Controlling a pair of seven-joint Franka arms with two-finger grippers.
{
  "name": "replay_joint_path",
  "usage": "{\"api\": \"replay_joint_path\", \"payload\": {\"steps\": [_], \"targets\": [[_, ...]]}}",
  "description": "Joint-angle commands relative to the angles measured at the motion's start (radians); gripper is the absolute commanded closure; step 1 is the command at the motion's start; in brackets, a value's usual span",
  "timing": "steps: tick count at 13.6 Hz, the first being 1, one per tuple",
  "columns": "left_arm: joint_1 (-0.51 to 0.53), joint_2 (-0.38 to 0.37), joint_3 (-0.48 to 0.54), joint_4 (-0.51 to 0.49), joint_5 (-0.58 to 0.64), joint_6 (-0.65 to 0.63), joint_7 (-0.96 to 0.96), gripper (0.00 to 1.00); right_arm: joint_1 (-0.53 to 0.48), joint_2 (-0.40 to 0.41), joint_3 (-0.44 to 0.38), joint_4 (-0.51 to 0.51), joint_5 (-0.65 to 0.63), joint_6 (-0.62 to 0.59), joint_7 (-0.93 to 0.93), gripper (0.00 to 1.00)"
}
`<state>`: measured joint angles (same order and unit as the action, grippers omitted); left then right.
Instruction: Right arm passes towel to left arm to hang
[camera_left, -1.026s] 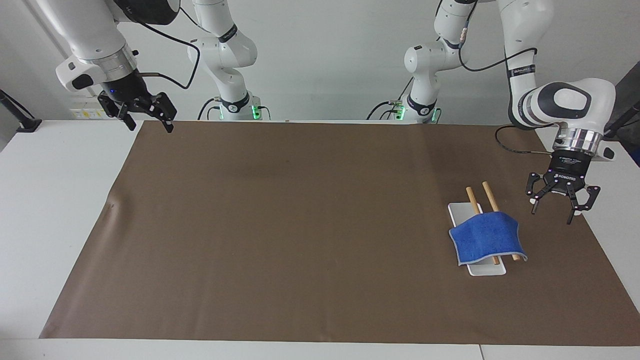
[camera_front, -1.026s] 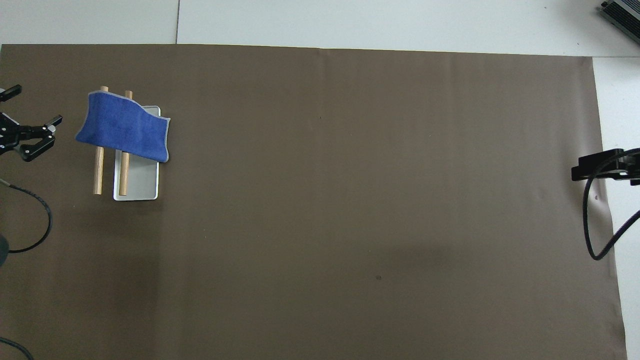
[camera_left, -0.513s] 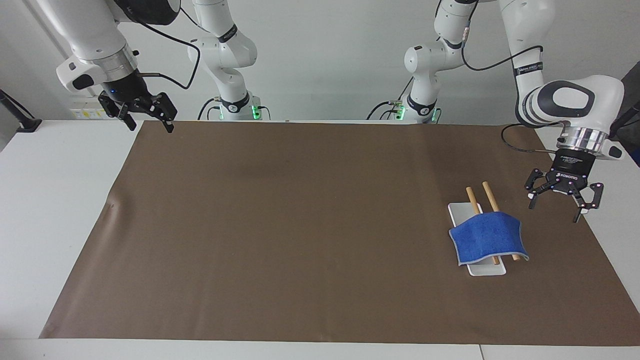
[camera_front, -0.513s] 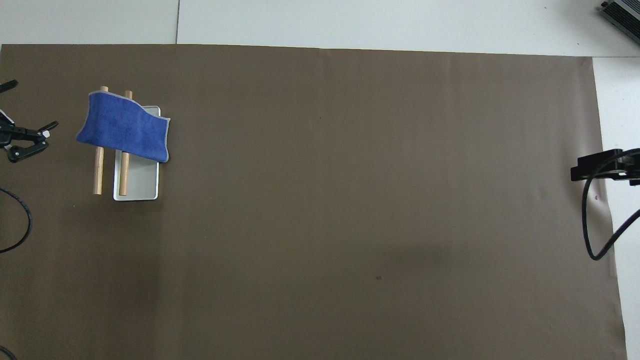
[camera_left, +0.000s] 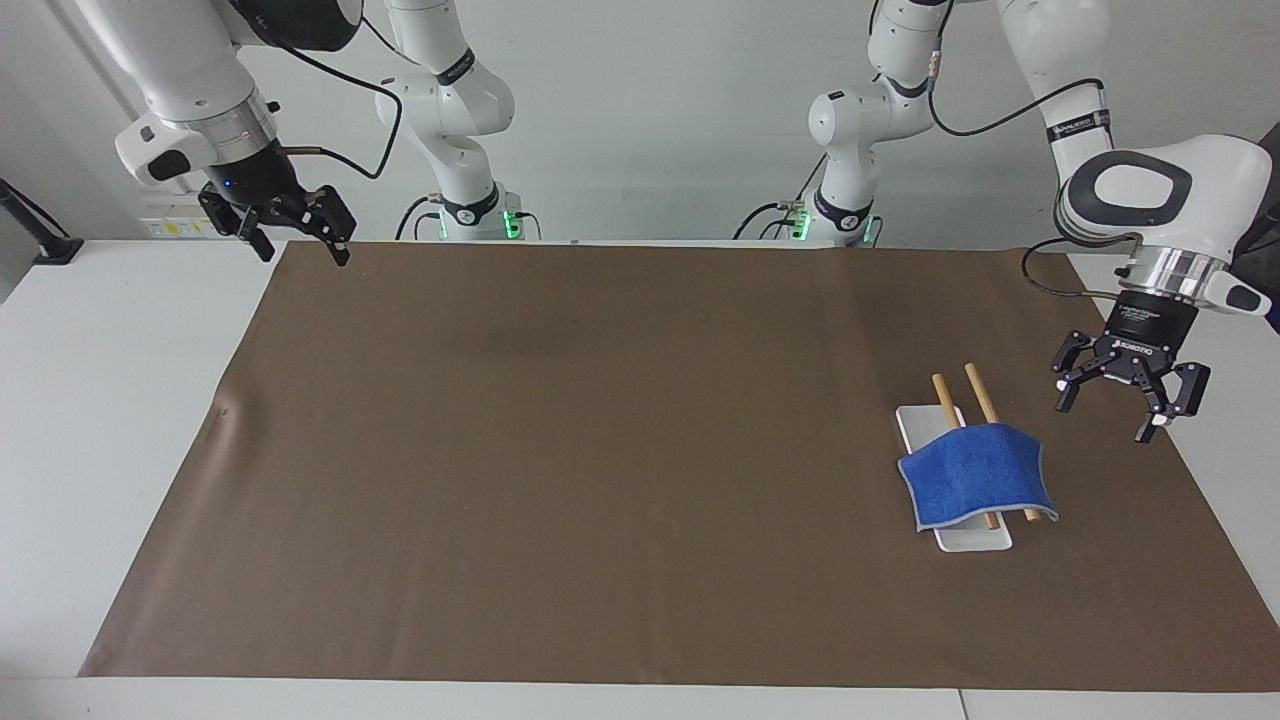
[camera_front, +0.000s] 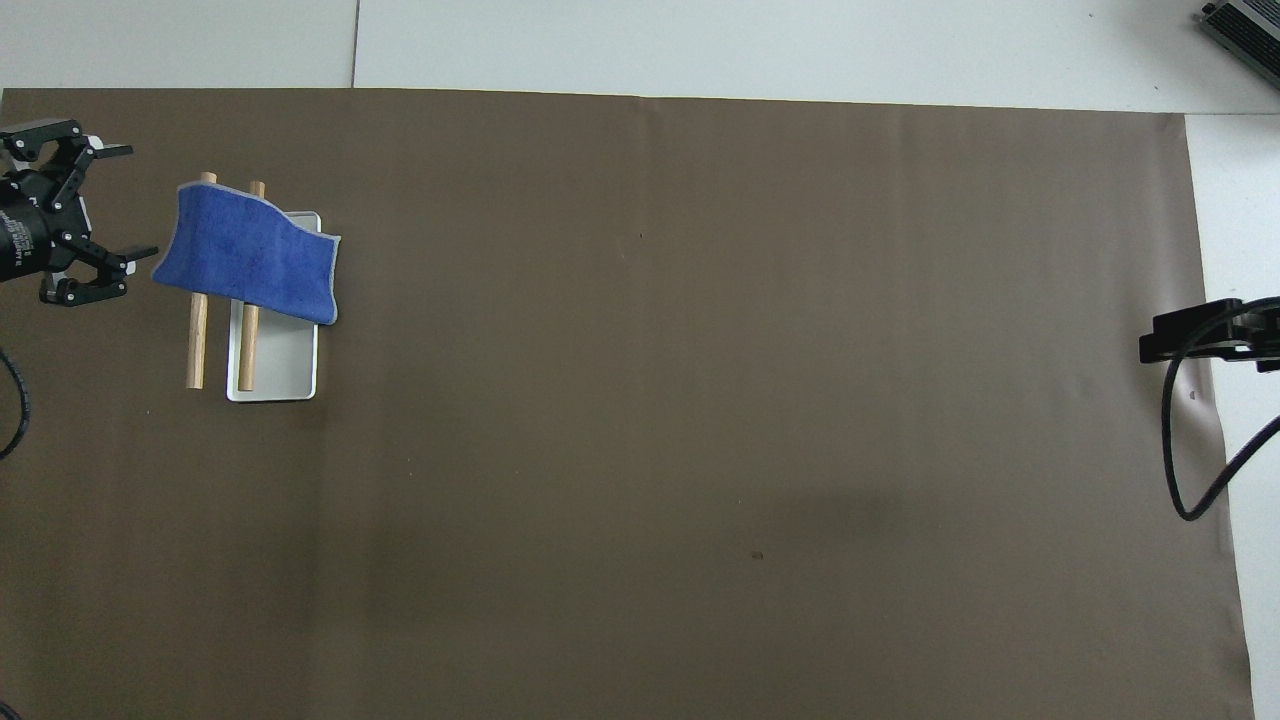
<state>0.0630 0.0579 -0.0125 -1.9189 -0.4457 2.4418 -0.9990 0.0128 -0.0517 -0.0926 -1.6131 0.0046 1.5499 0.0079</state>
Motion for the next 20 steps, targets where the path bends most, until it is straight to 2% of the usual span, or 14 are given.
{"api": "replay_joint_path", "payload": {"steps": [1,3,4,9,10,12,16,20], "targets": [[-0.093,0.006,0.014,0.09,0.212,-0.128,0.005,0.0,-0.022,-0.004,0.021,-0.004,-0.015,-0.005,-0.009,0.0],[-0.182,-0.003,0.016,0.086,0.321,-0.167,0.003,0.0,-0.03,-0.005,0.028,-0.007,-0.015,-0.01,-0.003,0.0],[-0.213,-0.009,0.016,0.087,0.337,-0.211,0.002,0.0,-0.03,-0.007,0.034,-0.008,-0.015,-0.01,0.013,0.0],[-0.308,-0.087,-0.009,0.081,0.325,-0.469,0.007,0.0,-0.014,-0.005,0.034,-0.008,-0.015,-0.008,0.026,0.0],[-0.336,-0.093,-0.008,0.083,0.326,-0.469,0.003,0.0,-0.013,-0.007,0.034,-0.008,-0.015,-0.008,0.026,0.0],[-0.327,-0.096,-0.009,0.092,0.329,-0.484,0.042,0.0,-0.014,-0.005,0.034,-0.008,-0.015,-0.007,0.024,0.0],[-0.295,-0.109,0.015,0.101,0.337,-0.559,0.584,0.0,-0.014,-0.007,0.034,-0.008,-0.015,-0.008,0.026,0.0],[-0.25,-0.104,0.014,0.224,0.396,-0.731,0.857,0.0,-0.013,-0.007,0.033,-0.008,-0.015,-0.008,0.026,0.0]]}}
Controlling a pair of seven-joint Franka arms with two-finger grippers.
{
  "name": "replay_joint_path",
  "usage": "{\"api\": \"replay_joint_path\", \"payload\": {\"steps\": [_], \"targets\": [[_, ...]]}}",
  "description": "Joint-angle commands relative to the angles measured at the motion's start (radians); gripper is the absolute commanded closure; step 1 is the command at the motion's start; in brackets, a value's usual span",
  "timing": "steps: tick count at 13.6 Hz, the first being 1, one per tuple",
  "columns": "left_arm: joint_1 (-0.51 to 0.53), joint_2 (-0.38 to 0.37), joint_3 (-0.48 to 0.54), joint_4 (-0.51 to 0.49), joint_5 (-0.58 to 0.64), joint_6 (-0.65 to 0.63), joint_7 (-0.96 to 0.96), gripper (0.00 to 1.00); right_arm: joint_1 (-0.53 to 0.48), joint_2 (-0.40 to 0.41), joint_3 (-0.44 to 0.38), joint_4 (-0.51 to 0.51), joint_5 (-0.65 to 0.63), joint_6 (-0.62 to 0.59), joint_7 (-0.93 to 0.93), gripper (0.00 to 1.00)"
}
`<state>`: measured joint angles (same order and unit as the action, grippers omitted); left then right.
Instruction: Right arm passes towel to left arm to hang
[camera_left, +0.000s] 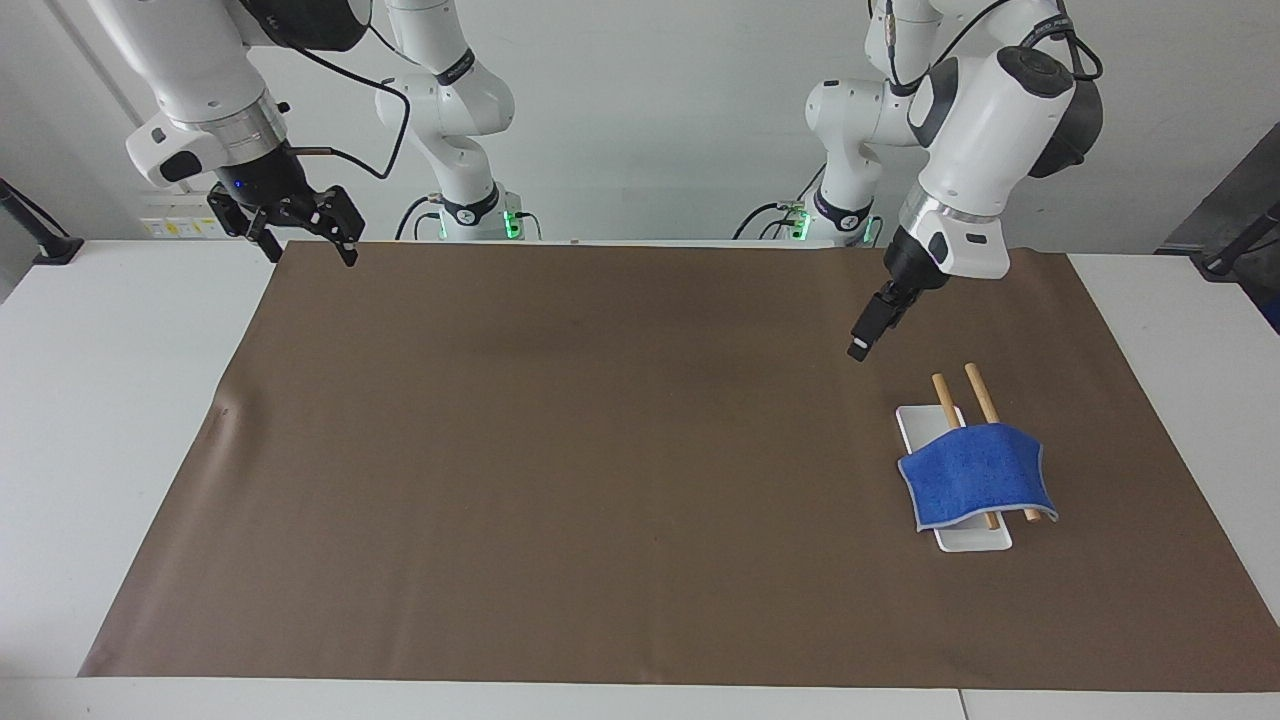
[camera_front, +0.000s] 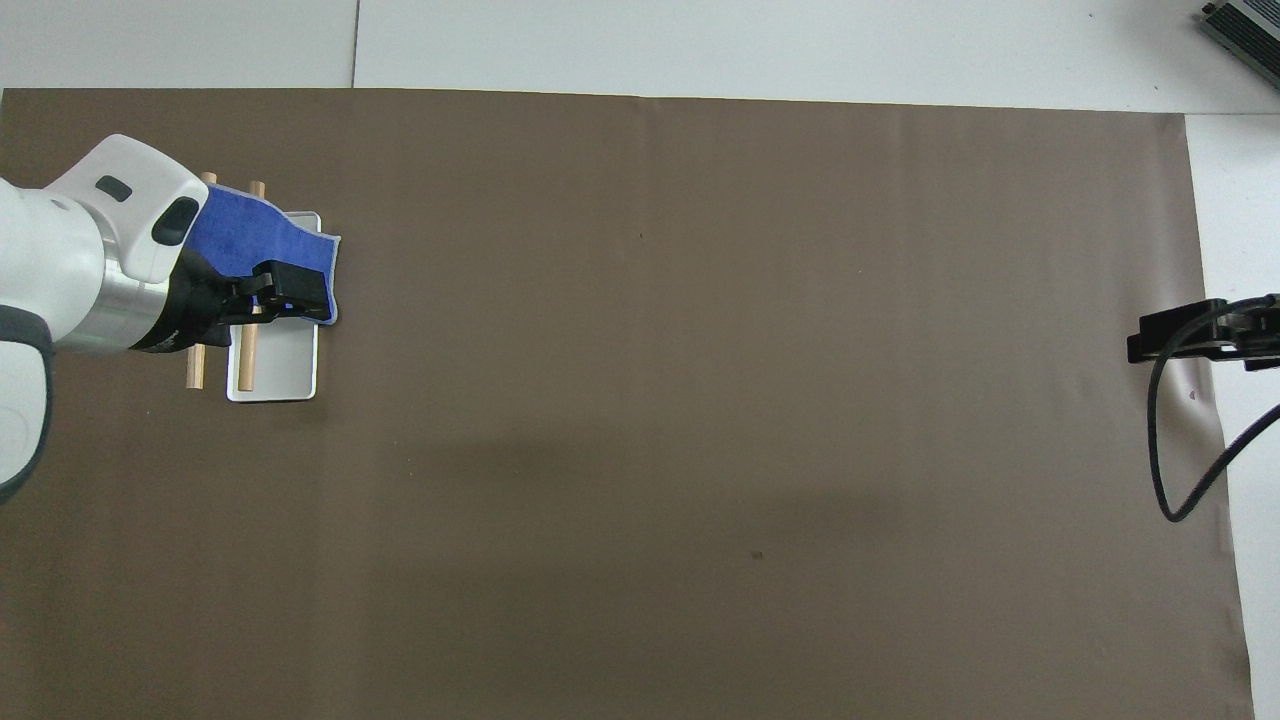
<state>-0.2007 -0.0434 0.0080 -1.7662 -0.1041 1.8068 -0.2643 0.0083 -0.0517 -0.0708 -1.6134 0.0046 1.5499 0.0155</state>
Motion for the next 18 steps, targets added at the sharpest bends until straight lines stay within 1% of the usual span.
{"api": "replay_joint_path", "payload": {"steps": [1,4,5,8,11,13,16,18], "targets": [[0.014,-0.003,-0.006,0.091,0.069,-0.13,0.175,0.0,-0.007,-0.007,0.011,-0.008,-0.015,-0.01,0.018,0.0],[0.024,-0.009,-0.002,0.126,0.069,-0.199,0.181,0.0,0.022,-0.008,-0.003,-0.008,-0.017,-0.01,0.018,0.0],[0.029,-0.033,-0.006,0.119,0.069,-0.193,0.178,0.0,0.016,-0.008,-0.003,-0.008,-0.017,-0.008,0.018,0.0],[0.032,-0.049,-0.003,0.114,0.067,-0.214,0.184,0.0,0.013,-0.008,-0.003,-0.008,-0.017,-0.008,0.018,0.0],[0.049,-0.041,0.003,0.129,0.055,-0.231,0.185,0.0,0.021,-0.008,0.0,-0.011,-0.017,-0.016,0.052,0.0],[0.099,-0.032,0.0,0.151,0.047,-0.248,0.185,0.0,0.024,-0.008,0.009,-0.01,-0.017,-0.017,0.078,0.0],[0.107,0.005,-0.003,0.221,0.058,-0.27,0.186,0.0,0.019,-0.007,0.009,-0.008,-0.017,-0.01,0.069,0.0],[0.107,0.0,-0.005,0.22,0.058,-0.284,0.188,0.0,0.021,-0.007,0.009,-0.005,-0.017,-0.008,0.07,0.0]]}}
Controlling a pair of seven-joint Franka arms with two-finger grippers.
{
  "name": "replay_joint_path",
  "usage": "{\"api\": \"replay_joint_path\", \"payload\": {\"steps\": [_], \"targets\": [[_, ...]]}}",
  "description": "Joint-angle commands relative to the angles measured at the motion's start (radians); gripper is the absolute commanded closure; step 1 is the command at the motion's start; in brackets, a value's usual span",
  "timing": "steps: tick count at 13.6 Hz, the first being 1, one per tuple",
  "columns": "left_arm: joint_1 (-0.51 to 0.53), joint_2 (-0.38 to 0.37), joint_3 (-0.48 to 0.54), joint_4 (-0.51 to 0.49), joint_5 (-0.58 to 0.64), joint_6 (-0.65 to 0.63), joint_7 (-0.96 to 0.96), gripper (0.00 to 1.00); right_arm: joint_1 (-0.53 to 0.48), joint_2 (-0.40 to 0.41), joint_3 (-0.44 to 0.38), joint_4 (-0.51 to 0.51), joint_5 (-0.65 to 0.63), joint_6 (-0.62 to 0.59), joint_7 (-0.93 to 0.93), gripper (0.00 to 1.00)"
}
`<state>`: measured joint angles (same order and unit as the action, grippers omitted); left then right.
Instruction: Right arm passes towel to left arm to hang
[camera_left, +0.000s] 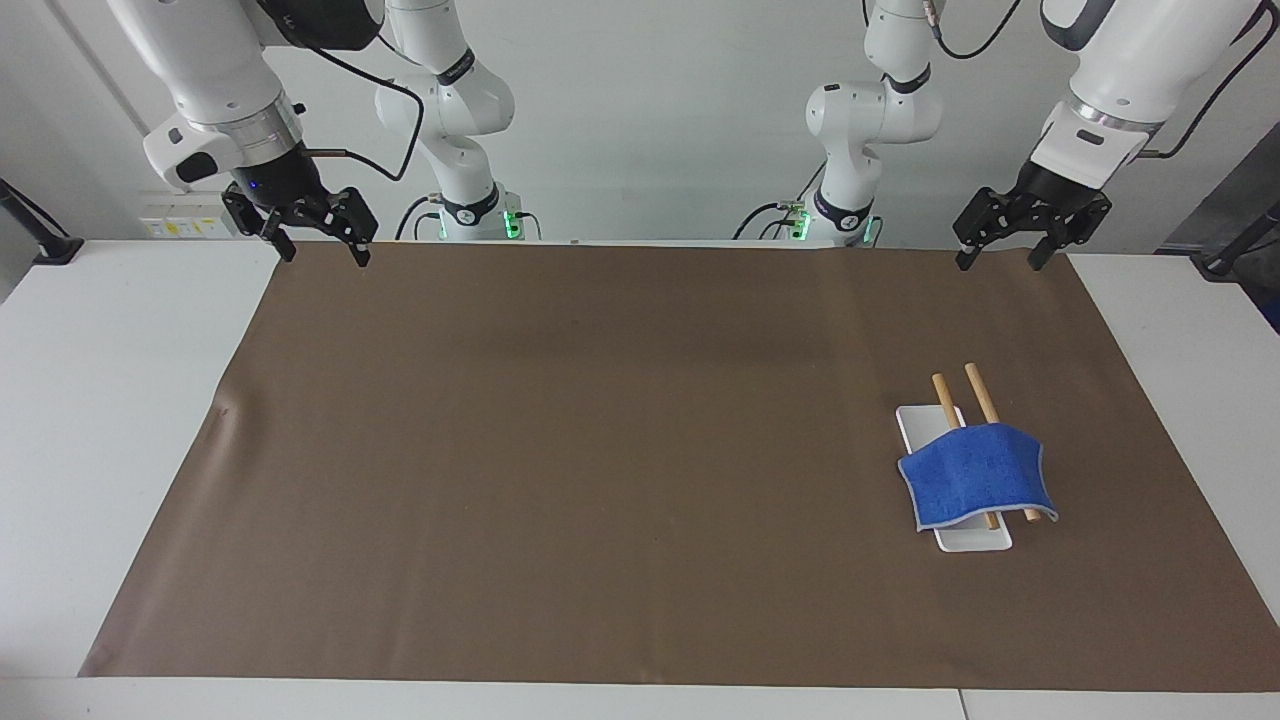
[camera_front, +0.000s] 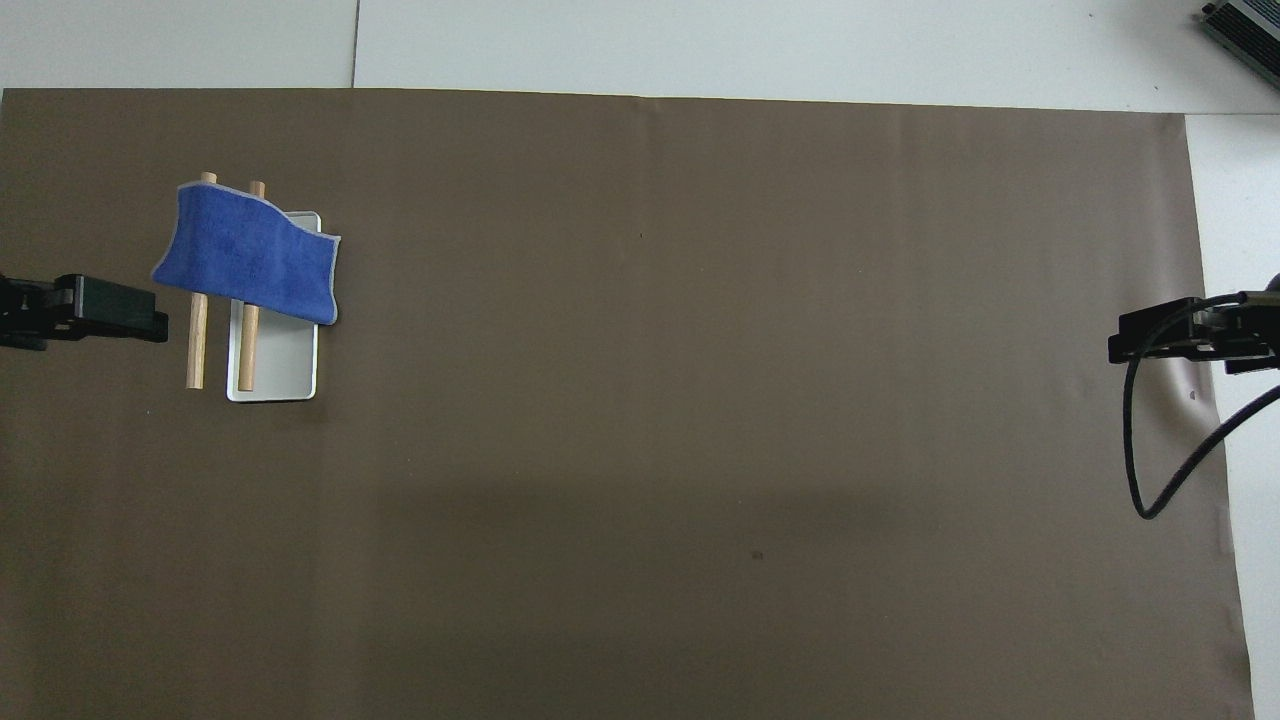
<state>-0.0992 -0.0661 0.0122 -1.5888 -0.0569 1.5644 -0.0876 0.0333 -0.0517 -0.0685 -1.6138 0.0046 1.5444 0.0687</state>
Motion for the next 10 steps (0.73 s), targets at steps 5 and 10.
{"api": "replay_joint_path", "payload": {"steps": [5,10], "targets": [[0.004,0.012,-0.011,0.016,0.054,-0.047,0.11,0.0,-0.004,-0.007,0.007,-0.006,-0.015,-0.001,0.014,0.0],[0.007,0.009,-0.009,0.006,0.054,-0.04,0.124,0.0,-0.004,-0.007,0.007,-0.006,-0.018,0.0,0.014,0.0]]}}
